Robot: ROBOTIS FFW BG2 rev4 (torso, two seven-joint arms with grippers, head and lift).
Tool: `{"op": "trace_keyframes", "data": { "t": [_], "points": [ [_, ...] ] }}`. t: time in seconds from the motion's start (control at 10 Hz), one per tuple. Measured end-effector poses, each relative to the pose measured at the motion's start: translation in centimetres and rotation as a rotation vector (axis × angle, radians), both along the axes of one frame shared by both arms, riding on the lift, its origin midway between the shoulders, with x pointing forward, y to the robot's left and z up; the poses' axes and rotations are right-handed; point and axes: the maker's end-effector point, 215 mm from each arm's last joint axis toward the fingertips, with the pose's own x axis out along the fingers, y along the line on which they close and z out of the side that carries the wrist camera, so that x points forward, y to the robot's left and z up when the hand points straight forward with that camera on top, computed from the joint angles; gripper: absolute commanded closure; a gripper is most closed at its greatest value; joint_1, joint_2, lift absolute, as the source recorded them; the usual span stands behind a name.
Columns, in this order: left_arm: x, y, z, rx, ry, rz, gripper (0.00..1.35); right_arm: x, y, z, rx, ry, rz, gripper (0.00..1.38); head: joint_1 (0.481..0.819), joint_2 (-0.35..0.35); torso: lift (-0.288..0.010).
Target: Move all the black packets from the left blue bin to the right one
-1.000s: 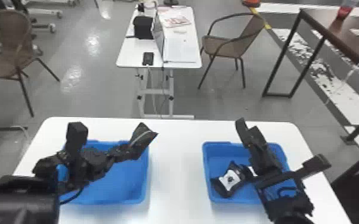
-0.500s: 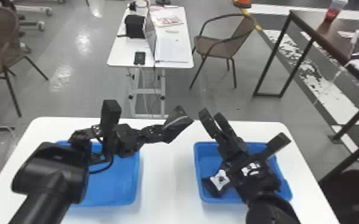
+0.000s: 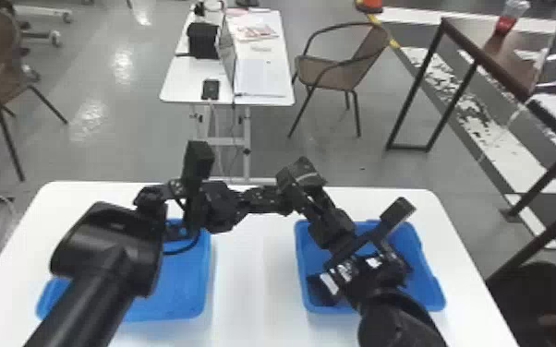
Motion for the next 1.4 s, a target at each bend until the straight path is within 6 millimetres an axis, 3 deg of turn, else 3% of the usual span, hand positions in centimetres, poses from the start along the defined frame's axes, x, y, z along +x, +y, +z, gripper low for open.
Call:
{"op": "trace_keyframes", "data": {
  "t": [0.1, 0.2, 0.6, 0.7, 0.9, 1.0, 1.2, 1.4],
  "points": [
    [-0.2, -0.4, 0.0, -0.007, 0.009, -0.004, 1.22, 0.3, 0.1, -0.1, -0.009, 0.003, 0.005, 1.16, 0.695, -0.142, 0.0],
    [-0.2, -0.7, -0.1, -0.014, 0.017, -0.004, 1.22, 0.6, 0.1, -0.4, -0.021, 0.014, 0.007, 1.26, 0.695, -0.144, 0.0],
    [-0.1, -0.9, 0.3, -0.048, 0.031, 0.011, 1.16, 0.5, 0.1, -0.9, -0.031, 0.021, -0.013, 1.28, 0.695, -0.147, 0.0],
    [0.0, -0.9, 0.3, -0.061, 0.037, 0.024, 0.95, 0.5, -0.2, -1.1, -0.024, 0.015, -0.028, 1.28, 0.695, -0.15, 0.0],
    [-0.1, -0.2, -0.9, -0.08, 0.09, 0.068, 0.25, 0.5, -1.5, -1.9, -0.001, 0.025, -0.067, 1.28, 0.695, -0.153, 0.0],
    [-0.1, 0.7, -1.9, -0.079, 0.12, 0.092, 0.08, 1.1, -3.4, -2.5, -0.004, 0.035, -0.112, 1.28, 0.695, -0.162, 0.0],
    [0.0, 3.9, -3.0, -0.122, 0.156, 0.167, 0.11, 1.9, -9.5, -5.0, -0.046, 0.081, -0.228, 1.28, 0.695, -0.186, 0.0],
    [-0.3, 10.3, -3.6, -0.183, 0.189, 0.302, 0.04, 1.2, -15.5, -9.3, -0.094, 0.185, -0.323, 1.27, 0.695, -0.191, 0.0]
  ]
}}
